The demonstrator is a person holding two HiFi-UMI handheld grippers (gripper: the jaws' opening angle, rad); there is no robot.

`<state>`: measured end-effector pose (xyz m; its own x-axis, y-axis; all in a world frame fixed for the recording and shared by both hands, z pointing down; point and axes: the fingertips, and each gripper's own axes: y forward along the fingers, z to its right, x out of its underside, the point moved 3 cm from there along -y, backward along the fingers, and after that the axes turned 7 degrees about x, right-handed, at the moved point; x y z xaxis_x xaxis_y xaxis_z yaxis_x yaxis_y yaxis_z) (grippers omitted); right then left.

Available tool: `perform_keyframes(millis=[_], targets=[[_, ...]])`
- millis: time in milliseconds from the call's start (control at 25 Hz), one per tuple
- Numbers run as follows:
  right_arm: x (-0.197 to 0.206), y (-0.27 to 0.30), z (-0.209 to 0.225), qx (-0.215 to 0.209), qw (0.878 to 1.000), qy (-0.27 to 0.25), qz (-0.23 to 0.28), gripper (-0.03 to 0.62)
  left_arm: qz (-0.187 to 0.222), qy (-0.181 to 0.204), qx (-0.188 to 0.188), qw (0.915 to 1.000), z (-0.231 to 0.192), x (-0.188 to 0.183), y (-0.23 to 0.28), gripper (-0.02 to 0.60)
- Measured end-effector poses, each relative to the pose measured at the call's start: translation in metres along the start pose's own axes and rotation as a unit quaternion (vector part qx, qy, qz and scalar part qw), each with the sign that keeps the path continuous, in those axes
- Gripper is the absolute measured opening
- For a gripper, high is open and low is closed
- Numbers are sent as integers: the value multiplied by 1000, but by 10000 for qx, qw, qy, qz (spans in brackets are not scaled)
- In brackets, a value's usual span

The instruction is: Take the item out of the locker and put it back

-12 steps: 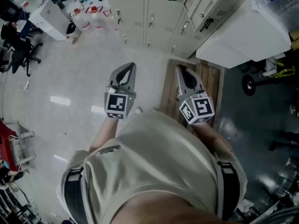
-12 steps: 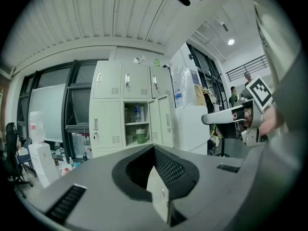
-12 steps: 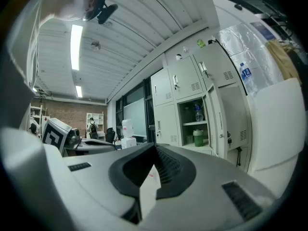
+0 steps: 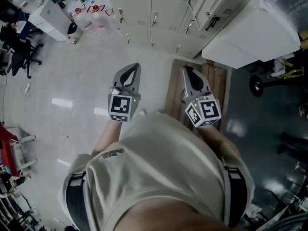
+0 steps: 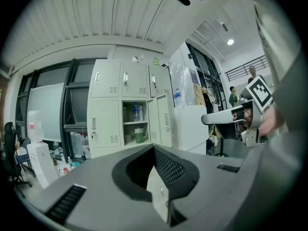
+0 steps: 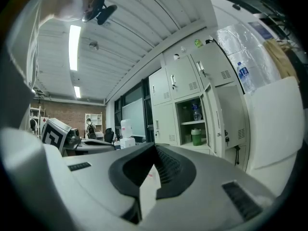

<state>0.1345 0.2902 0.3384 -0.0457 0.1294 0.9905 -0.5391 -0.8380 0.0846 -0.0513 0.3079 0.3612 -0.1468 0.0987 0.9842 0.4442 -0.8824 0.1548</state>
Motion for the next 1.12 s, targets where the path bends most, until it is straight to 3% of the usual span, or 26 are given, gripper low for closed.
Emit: perform_keyframes(millis=[880,1120], targets=[[14,-5,44,-137,9998,112,-65,3,-211,-185,-299,9992,23,12,18,14],[8,-5,57,-163,9998,-7,102,3,-98,-23,-295,9995,32,2,31,13]])
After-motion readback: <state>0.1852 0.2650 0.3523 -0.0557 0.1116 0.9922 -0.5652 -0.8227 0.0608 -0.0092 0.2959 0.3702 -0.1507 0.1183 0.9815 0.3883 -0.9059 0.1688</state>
